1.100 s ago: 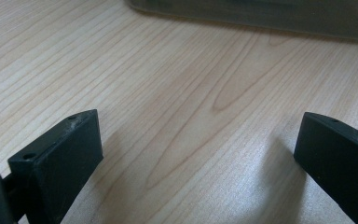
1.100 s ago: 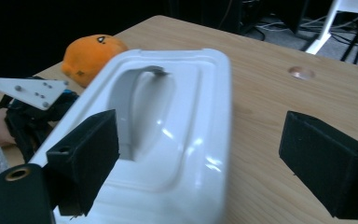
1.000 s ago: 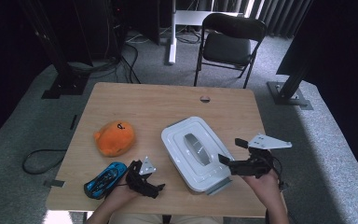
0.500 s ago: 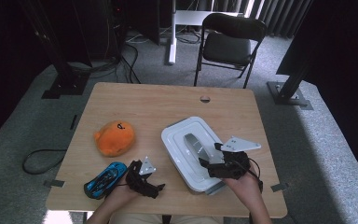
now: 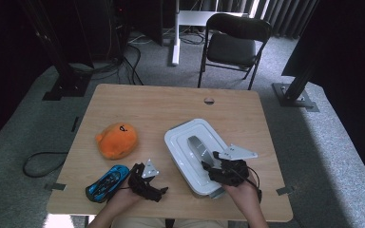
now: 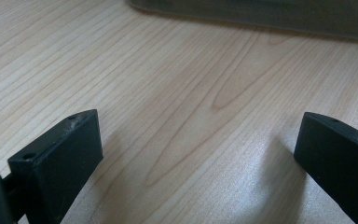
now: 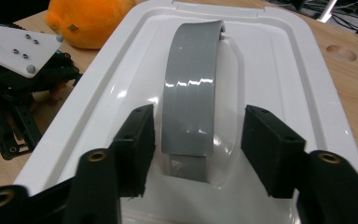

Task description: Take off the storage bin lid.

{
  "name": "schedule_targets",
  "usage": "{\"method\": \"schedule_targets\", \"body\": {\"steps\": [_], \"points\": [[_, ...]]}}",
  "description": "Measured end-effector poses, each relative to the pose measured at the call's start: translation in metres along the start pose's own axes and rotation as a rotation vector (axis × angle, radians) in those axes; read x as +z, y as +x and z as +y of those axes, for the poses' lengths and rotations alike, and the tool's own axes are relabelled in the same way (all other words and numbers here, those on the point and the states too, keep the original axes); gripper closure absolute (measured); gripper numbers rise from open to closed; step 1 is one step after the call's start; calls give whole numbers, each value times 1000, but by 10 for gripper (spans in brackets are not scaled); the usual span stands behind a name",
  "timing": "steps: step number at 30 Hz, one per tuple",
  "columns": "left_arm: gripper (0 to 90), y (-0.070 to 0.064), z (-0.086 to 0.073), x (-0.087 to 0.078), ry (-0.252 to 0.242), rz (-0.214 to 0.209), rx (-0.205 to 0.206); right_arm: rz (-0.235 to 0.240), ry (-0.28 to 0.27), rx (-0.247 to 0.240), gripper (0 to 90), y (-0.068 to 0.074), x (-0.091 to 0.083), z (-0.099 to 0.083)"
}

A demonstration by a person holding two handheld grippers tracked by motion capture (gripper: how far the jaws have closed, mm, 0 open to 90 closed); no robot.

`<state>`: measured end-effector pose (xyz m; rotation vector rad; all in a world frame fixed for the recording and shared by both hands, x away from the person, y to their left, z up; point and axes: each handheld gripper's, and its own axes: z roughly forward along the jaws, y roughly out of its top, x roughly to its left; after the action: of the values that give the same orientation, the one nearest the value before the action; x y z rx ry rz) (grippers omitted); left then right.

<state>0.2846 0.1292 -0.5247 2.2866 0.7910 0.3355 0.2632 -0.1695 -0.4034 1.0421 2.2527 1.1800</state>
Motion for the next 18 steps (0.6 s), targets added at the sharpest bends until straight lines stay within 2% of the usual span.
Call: {"method": "schedule_targets", "body": {"steps": [4, 8, 9, 11, 13, 18], "points": [[15, 0, 0, 0, 1, -1, 0, 12, -14, 8, 511, 3, 0, -2], [15, 0, 0, 0, 0, 0, 0, -24, -27, 5, 602, 5, 2, -4], [15, 0, 0, 0, 0, 0, 0, -14, -30, 9, 643, 6, 2, -4], [15, 0, 0, 0, 0, 0, 0, -6, -34, 7, 643, 6, 3, -4], [15, 0, 0, 0, -1, 1, -1, -28, -40, -9, 667, 10, 3, -5], [15, 0, 0, 0, -1, 3, -5, -19, -33, -9, 673, 9, 2, -4]]}}
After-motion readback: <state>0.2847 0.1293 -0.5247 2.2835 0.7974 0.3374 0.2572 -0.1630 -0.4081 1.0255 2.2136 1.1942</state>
